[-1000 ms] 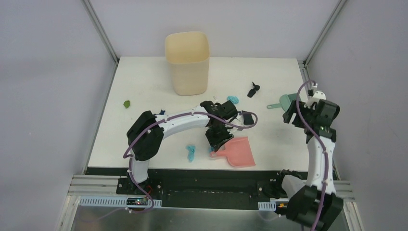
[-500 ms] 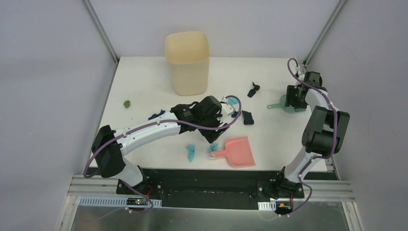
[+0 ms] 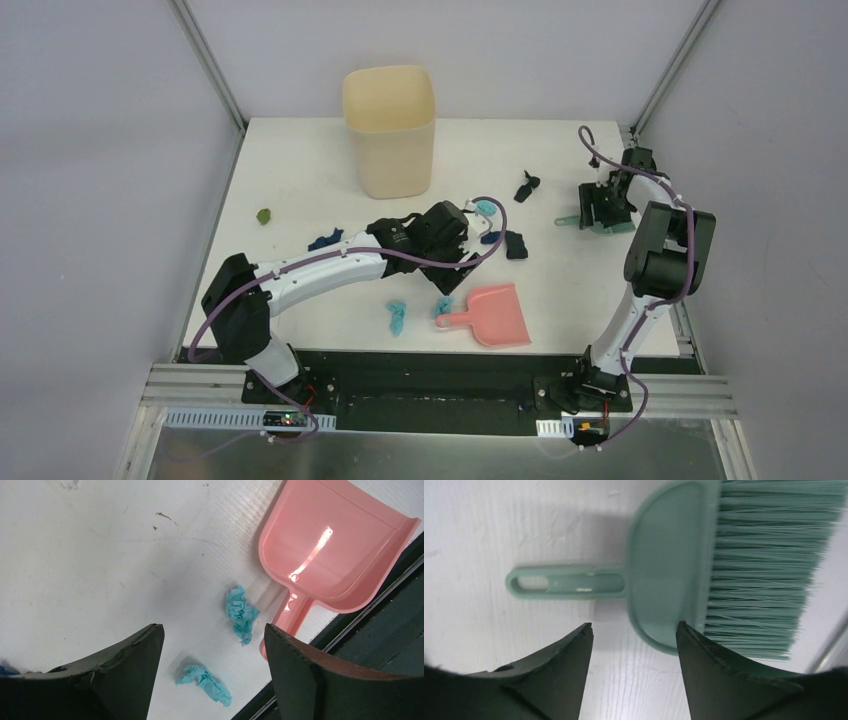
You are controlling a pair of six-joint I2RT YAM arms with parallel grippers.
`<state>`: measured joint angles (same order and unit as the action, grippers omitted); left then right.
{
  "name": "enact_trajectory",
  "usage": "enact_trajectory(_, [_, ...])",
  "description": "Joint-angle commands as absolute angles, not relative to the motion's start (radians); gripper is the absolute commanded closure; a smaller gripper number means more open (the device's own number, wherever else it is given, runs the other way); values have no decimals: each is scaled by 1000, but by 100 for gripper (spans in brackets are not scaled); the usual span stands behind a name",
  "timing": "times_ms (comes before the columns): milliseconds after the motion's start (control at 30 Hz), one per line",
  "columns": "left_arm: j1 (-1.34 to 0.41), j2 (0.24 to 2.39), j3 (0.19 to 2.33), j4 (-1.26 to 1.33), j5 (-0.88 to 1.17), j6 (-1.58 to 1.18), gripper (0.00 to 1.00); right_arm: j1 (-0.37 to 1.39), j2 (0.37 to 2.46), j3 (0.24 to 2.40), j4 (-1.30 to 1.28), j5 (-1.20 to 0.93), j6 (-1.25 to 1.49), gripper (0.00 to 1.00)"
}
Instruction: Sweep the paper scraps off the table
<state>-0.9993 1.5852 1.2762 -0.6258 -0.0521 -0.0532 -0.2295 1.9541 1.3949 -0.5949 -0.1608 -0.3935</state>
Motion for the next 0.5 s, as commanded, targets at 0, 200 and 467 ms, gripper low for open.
enact_trajectory(0, [-993,1553,1266,-574,-65,-53,25,-217,1928,1406,-711,-306,-578,37])
enact_trajectory(200, [-993,1557,1267,-572,-35,-60,27,-182,1805,1257,-797,-319,-876,52])
enact_trajectory(467, [-993,1543,1266,-568,-41,-60,28,-184,1620,1150,-983,-288,-1211,80])
